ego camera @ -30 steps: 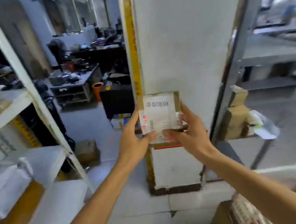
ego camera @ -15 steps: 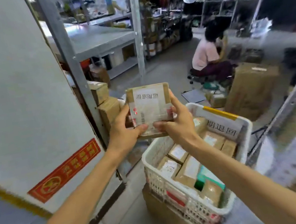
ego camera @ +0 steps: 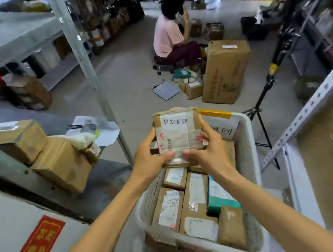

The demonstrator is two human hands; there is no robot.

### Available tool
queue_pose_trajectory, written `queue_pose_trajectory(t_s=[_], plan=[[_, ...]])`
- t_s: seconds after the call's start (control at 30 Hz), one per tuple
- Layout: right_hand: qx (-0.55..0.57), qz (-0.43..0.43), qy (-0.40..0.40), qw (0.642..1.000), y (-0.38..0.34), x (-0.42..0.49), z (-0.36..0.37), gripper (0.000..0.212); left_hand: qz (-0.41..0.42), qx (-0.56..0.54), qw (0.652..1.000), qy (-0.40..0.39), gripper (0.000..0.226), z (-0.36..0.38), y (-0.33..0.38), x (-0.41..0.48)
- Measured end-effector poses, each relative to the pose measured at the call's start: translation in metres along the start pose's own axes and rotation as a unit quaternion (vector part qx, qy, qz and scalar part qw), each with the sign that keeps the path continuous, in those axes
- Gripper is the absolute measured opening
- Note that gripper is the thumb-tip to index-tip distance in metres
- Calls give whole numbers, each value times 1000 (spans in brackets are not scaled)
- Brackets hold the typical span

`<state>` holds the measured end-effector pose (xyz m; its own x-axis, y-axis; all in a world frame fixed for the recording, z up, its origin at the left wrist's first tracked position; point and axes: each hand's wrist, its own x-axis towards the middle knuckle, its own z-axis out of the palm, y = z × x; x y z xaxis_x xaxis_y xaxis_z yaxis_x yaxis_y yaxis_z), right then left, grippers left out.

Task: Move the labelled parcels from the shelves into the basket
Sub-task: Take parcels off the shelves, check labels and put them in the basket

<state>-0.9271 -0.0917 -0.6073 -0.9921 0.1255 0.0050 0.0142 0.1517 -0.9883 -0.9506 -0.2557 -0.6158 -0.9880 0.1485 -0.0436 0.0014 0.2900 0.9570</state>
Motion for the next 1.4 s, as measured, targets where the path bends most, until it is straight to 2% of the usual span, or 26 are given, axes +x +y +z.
queue_pose_trajectory(t_s=[0.23, 0.4, 0.57, 0.7, 0.93, 1.1, 1.2, 1.3, 1.4], plan=[[-16, 109, 94, 990, 41, 67, 40, 94, -63, -13, 988, -142, 65, -13, -58, 102], [-22, 211, 158, 964, 82, 94, 62, 78, -143, -11, 966, -213, 75, -9, -101, 154], [-30, 293, 211, 932, 143, 80, 66, 80, -203, 5, 942, -266, 75, 26, -158, 151], [-33, 361, 191, 912, 184, 51, 64, 86, -261, -5, 919, -295, 77, 48, -196, 124], [-16, 417, 193, 888, 228, 36, 61, 94, -315, -16, 901, -299, 68, 79, -241, 109], [-37, 414, 179, 892, 258, 52, 56, 92, -322, -23, 909, -263, 70, 94, -258, 121], [-16, 411, 169, 896, 279, 69, 59, 97, -327, -23, 917, -228, 63, 99, -267, 134], [-10, 395, 153, 906, 300, 91, 63, 86, -301, 0, 928, -221, 76, 106, -271, 149], [-15, 363, 144, 921, 326, 115, 73, 79, -246, 87, 939, -226, 79, 109, -270, 166]])
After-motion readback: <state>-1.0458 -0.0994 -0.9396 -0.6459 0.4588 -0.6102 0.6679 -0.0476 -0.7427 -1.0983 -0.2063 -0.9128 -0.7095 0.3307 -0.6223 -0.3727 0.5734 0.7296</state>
